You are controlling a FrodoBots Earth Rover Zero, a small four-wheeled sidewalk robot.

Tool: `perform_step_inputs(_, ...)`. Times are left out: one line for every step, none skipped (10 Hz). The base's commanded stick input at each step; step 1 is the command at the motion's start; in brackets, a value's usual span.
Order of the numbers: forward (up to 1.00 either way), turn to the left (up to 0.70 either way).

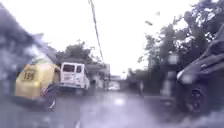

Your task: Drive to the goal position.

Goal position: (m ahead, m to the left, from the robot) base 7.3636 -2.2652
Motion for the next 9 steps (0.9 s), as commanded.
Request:
perform_step_inputs(1.00, 0.00)
perform_step_inputs(1.00, 0.00)
perform_step_inputs(1.00, 0.00)
perform_step_inputs(1.00, 0.00)
perform_step_inputs(1.00, 0.00)
perform_step_inputs(1.00, 0.00)
perform_step_inputs(1.00, 0.00)
perform_step_inputs(1.00, 0.00)
perform_step_inputs(1.00, 0.00)
